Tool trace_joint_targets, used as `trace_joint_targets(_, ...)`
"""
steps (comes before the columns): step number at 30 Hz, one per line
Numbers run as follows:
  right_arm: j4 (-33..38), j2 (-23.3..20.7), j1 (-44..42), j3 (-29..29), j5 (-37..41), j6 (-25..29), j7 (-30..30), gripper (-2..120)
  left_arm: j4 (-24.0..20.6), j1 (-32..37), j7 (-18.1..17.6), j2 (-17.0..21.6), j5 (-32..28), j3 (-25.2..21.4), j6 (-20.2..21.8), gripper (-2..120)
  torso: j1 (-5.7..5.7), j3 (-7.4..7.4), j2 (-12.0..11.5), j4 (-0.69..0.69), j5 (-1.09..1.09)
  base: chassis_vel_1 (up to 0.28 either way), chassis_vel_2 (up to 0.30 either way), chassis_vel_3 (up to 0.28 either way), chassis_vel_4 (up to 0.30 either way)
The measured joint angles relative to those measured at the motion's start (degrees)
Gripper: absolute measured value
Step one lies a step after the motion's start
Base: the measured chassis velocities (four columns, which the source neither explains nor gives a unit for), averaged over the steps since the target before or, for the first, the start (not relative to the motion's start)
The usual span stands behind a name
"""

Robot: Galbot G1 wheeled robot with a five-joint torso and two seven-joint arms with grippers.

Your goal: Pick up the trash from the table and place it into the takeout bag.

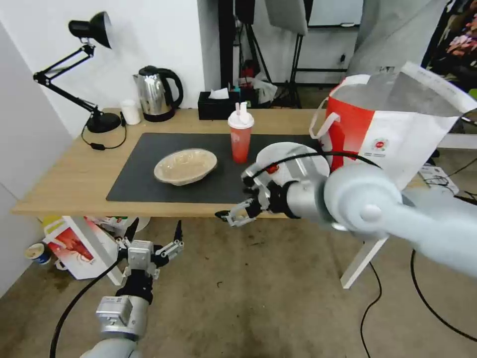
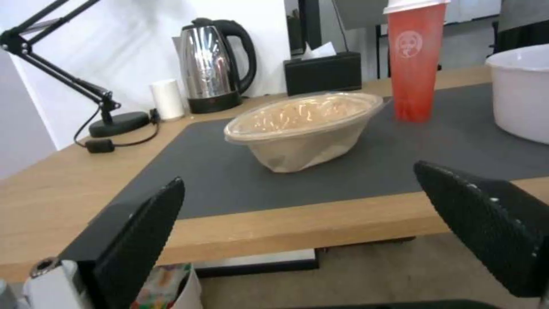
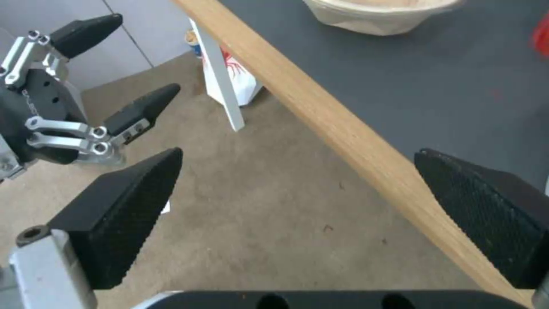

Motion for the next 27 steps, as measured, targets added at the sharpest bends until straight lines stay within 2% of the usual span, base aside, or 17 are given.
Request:
trace_joint_targets(4,0.57,-0.94,-0.06,2.44,0.71,0.00,-0.46,100,0.00,0.00,0.00,0.00,0.00,0.00,0.00,100,0.00,0.00,0.00,-0.01,0.02,0.000,0.000,0.000,0.000)
trace_joint_targets(8,2.03,-3.61,0.09,10.44,2.61,0.11,-2.95,100,0.00,0.00,0.00,0.00,0.00,0.00,0.00,100,0.00,0.00,0.00,-0.02,0.01,0.000,0.000,0.000,0.000)
trace_joint_targets(9,2.03,-3.61,0.09,10.44,2.61,0.11,-2.95,100,0.00,0.00,0.00,0.00,0.00,0.00,0.00,100,0.00,0.00,0.00,-0.02,0.01,0.000,0.000,0.000,0.000)
trace_joint_targets(17,4.39,-7.87,0.47,23.20,5.68,0.49,-7.00,100,0.00,0.00,0.00,0.00,0.00,0.00,0.00,100,0.00,0.00,0.01,-0.04,0.01,0.000,0.000,0.000,0.000)
trace_joint_targets(27,4.74,-8.47,0.35,25.33,6.10,0.61,-7.70,100,0.00,0.00,0.00,0.00,0.00,0.00,0.00,100,0.00,0.01,0.00,-0.02,0.02,0.000,0.000,0.000,0.000)
